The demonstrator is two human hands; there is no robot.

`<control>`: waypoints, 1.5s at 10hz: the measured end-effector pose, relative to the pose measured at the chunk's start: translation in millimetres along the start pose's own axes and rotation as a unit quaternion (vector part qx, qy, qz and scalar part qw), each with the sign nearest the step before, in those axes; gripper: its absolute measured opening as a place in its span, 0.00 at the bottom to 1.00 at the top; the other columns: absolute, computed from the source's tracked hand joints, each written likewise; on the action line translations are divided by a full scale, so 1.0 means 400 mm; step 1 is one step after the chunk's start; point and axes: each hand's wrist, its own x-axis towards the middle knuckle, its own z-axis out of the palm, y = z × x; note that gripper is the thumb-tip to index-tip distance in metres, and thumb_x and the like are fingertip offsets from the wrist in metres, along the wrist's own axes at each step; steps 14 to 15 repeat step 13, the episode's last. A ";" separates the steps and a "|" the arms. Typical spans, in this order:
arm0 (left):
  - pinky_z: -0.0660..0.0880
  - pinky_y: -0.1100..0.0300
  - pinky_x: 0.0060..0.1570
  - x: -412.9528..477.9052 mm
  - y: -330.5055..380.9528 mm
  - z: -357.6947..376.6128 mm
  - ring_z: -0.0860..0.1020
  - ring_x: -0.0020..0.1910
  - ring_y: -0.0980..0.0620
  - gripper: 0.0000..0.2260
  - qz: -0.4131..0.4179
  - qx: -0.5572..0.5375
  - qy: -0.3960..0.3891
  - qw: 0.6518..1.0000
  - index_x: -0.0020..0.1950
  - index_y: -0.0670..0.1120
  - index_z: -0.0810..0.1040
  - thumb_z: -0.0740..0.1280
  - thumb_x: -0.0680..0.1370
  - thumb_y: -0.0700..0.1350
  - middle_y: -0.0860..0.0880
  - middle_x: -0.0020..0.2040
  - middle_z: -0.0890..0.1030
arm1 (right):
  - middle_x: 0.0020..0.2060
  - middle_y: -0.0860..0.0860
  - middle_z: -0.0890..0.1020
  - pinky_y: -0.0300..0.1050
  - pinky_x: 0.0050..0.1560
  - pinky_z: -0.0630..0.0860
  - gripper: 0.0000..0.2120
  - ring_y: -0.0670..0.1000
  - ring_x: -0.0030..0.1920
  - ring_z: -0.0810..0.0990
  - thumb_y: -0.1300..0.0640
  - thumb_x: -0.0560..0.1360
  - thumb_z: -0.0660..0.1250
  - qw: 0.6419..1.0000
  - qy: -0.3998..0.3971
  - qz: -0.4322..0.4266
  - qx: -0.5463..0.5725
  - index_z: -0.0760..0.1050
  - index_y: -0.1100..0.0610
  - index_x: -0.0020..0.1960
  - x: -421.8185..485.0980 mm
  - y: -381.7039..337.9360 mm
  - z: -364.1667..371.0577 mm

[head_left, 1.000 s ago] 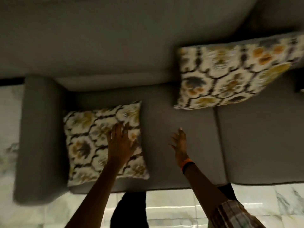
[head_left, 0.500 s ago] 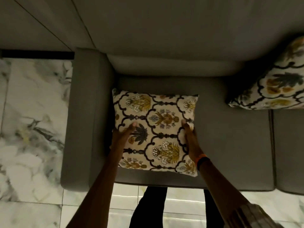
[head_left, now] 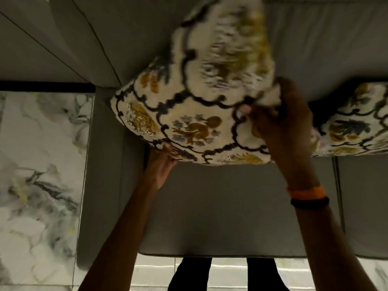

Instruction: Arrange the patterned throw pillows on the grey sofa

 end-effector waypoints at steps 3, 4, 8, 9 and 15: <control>0.83 0.38 0.41 0.047 -0.153 0.038 0.75 0.68 0.34 0.64 -0.074 -0.143 0.023 0.987 0.80 0.64 0.52 0.87 0.54 0.55 0.42 0.79 0.66 | 0.43 0.54 0.87 0.54 0.52 0.63 0.11 0.62 0.47 0.86 0.54 0.71 0.71 0.903 -0.095 -0.272 -0.319 0.89 0.53 0.50 0.044 0.042 0.373; 0.83 0.38 0.40 0.045 -0.125 0.052 0.74 0.69 0.36 0.60 -0.048 -0.166 0.047 0.984 0.80 0.62 0.55 0.86 0.55 0.57 0.44 0.79 0.66 | 0.43 0.54 0.87 0.55 0.52 0.66 0.15 0.62 0.47 0.85 0.53 0.76 0.63 0.926 -0.039 -0.270 -0.260 0.89 0.54 0.50 0.063 -0.014 0.368; 0.83 0.42 0.36 0.027 -0.106 0.107 0.76 0.65 0.35 0.54 -0.022 -0.166 0.134 0.977 0.77 0.56 0.64 0.84 0.55 0.61 0.41 0.72 0.74 | 0.58 0.57 0.86 0.68 0.73 0.66 0.23 0.63 0.62 0.83 0.45 0.71 0.78 0.917 -0.086 -0.251 -0.298 0.86 0.53 0.63 0.047 0.027 0.399; 0.82 0.39 0.40 0.024 -0.149 0.105 0.73 0.70 0.32 0.51 -0.022 -0.166 0.143 0.975 0.78 0.56 0.63 0.83 0.60 0.63 0.37 0.76 0.69 | 0.63 0.58 0.85 0.72 0.75 0.63 0.23 0.63 0.67 0.81 0.44 0.74 0.76 0.927 -0.014 -0.271 -0.258 0.85 0.55 0.65 0.006 0.035 0.326; 0.70 0.34 0.69 -0.205 -0.197 0.243 0.64 0.75 0.33 0.46 0.296 0.541 0.179 0.766 0.81 0.45 0.52 0.64 0.71 0.68 0.34 0.79 0.61 | 0.75 0.65 0.73 0.75 0.73 0.64 0.29 0.63 0.78 0.63 0.49 0.79 0.69 0.930 -0.047 -0.216 -0.294 0.69 0.59 0.77 -0.153 0.219 -0.062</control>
